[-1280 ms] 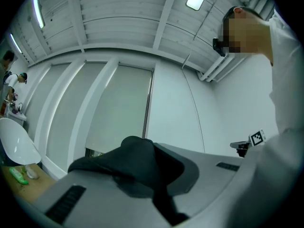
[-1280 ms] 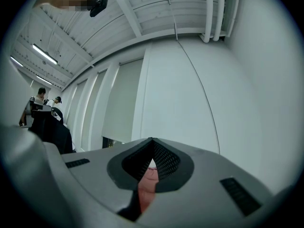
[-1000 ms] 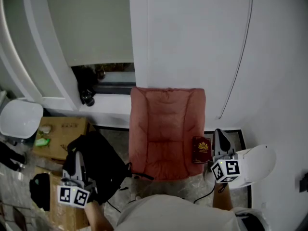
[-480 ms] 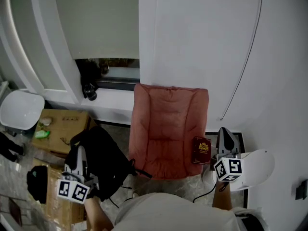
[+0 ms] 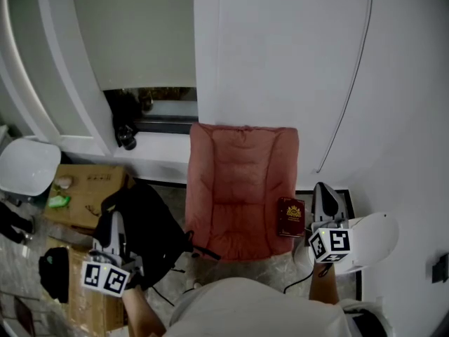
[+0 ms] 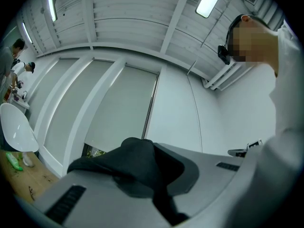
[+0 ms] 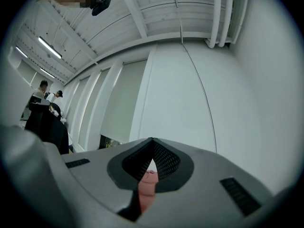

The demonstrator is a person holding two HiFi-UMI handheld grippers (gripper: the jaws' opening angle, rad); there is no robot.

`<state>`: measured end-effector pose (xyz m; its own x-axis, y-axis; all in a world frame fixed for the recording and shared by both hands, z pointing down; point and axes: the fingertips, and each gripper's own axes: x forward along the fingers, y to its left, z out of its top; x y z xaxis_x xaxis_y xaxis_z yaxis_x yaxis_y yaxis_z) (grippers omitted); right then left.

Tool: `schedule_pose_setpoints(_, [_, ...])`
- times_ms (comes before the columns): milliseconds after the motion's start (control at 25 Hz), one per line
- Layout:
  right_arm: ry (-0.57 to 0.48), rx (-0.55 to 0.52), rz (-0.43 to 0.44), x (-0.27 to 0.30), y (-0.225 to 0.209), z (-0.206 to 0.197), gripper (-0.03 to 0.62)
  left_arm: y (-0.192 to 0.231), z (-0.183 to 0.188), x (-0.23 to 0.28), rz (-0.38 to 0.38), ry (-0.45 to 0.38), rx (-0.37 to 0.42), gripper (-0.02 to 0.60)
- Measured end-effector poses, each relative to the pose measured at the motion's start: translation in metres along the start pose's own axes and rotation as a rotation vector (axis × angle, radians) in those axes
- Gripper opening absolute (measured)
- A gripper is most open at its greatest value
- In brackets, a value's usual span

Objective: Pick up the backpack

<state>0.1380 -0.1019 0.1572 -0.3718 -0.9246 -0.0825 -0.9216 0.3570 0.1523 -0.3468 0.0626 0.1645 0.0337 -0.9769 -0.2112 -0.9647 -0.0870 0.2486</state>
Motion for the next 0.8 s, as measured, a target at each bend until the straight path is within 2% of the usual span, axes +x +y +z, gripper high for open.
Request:
schedule_pose_setpoints(360, [0.008,-0.006,-0.005,-0.010,0.010,0.000,0.020,0.006,-0.003,0.001,0.002,0.007,-0.028,0.017])
schedule_pose_setpoints(800, [0.016,-0.010,-0.020,-0.012,0.013,0.009,0.020,-0.001,-0.007,0.001,-0.040,0.043,-0.058,0.017])
